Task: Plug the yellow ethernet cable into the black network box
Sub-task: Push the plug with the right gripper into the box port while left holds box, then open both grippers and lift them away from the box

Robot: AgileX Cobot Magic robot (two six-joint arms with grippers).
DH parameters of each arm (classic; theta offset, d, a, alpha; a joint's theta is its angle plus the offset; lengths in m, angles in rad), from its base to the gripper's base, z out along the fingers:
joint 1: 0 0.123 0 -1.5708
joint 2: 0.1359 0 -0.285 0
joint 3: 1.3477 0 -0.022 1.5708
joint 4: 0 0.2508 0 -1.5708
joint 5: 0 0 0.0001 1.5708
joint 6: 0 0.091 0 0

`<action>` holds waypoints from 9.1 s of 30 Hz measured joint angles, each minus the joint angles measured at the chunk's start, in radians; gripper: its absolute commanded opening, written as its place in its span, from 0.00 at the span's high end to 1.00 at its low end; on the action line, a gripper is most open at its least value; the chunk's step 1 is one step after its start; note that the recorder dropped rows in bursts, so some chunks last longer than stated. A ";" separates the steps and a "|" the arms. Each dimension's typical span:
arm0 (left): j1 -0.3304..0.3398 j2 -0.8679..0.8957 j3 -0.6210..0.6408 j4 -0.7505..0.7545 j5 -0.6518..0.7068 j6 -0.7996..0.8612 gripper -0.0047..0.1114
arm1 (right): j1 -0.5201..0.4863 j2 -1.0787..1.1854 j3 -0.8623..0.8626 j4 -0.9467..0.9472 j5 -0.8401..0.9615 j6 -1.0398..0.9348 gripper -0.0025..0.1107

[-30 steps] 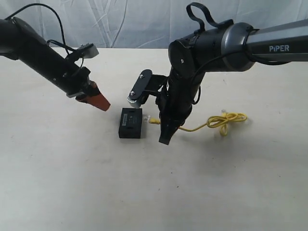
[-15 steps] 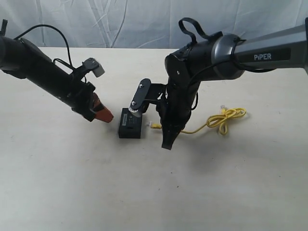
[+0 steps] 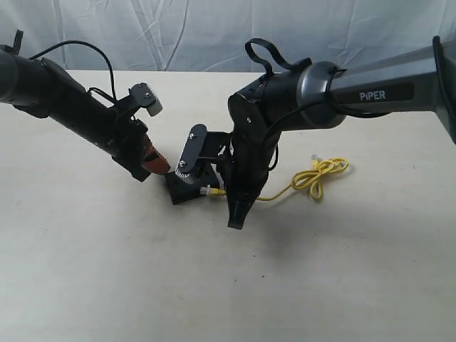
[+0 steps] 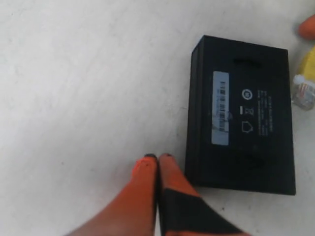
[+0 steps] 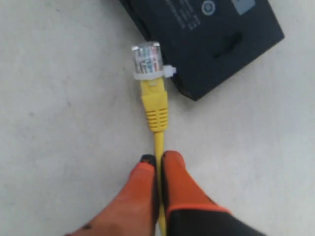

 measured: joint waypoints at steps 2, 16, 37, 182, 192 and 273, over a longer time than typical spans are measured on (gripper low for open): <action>0.000 0.000 0.000 0.000 -0.002 0.013 0.96 | 0.000 0.000 0.000 -0.005 0.018 0.000 0.98; 0.000 0.030 0.000 -0.022 0.108 0.022 0.96 | 0.000 0.000 0.000 -0.019 0.041 0.018 0.98; 0.000 0.030 0.000 -0.026 0.146 -0.053 0.96 | 0.000 0.028 0.000 -0.013 0.024 0.020 0.98; 0.000 0.030 0.000 -0.018 0.171 -0.082 0.96 | 0.000 0.023 0.000 -0.041 -0.012 0.165 0.98; 0.000 0.030 0.000 -0.009 0.171 -0.076 0.96 | -0.002 0.023 0.000 -0.036 -0.066 0.030 0.98; 0.135 -1.266 0.663 0.334 -0.322 -0.883 0.96 | -0.274 -1.471 0.680 0.087 -0.105 0.709 0.98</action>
